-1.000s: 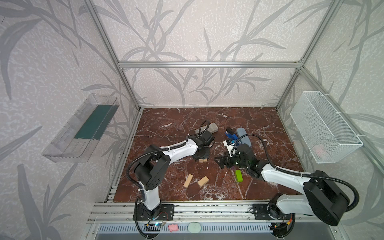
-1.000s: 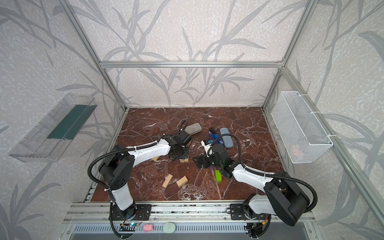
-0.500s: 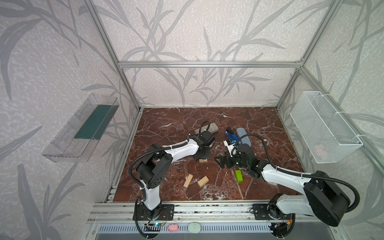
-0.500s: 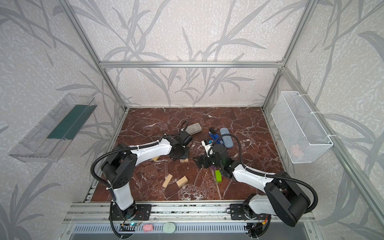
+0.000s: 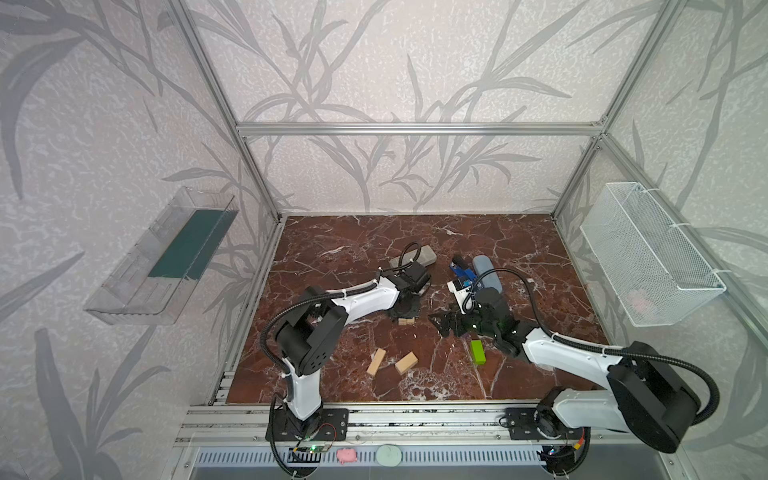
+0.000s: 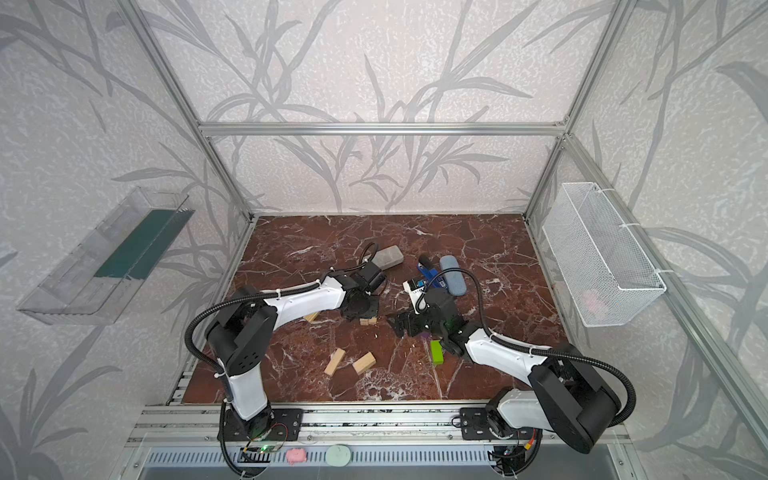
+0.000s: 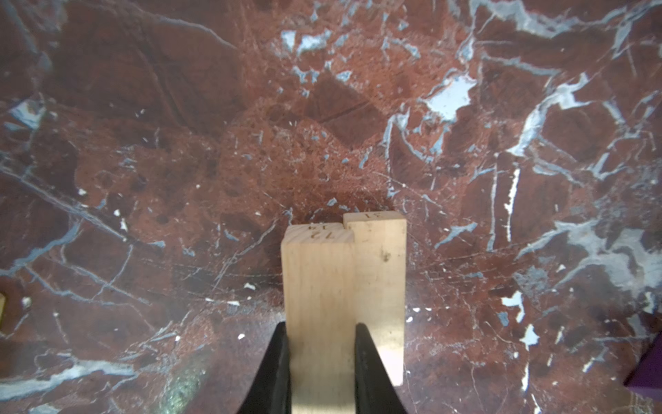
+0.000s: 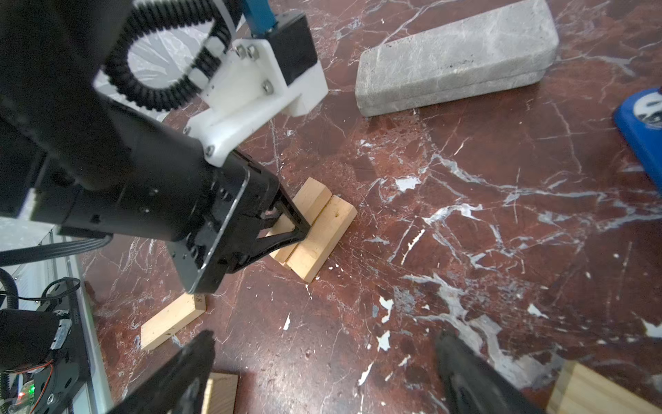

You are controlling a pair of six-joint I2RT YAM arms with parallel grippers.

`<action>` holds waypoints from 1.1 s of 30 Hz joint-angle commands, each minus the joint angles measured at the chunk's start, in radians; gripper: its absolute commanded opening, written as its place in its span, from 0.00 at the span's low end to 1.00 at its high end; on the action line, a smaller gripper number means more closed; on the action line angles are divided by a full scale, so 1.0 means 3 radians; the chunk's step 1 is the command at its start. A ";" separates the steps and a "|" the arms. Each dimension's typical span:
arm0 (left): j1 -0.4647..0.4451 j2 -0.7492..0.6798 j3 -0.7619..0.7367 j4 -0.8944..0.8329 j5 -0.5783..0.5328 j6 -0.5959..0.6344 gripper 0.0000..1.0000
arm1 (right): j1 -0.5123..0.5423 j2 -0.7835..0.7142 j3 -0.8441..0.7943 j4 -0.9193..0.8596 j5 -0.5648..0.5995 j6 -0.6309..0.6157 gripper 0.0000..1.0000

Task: Build the wood block tower
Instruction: 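Stand the block upright against the pair and hold it with the left gripper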

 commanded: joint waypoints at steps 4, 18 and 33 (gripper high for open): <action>-0.0007 0.0055 0.0088 -0.0094 -0.0116 -0.0029 0.06 | -0.0021 -0.0097 -0.0035 0.0088 -0.0051 -0.0008 0.95; -0.0009 0.0052 0.0099 -0.0111 -0.0124 -0.0045 0.21 | -0.0032 -0.0094 -0.0045 0.0094 -0.0054 -0.0003 0.95; -0.0009 0.0042 0.0104 -0.0106 -0.0079 -0.0063 0.31 | -0.0036 -0.0098 -0.0043 0.0093 -0.0061 0.0002 0.95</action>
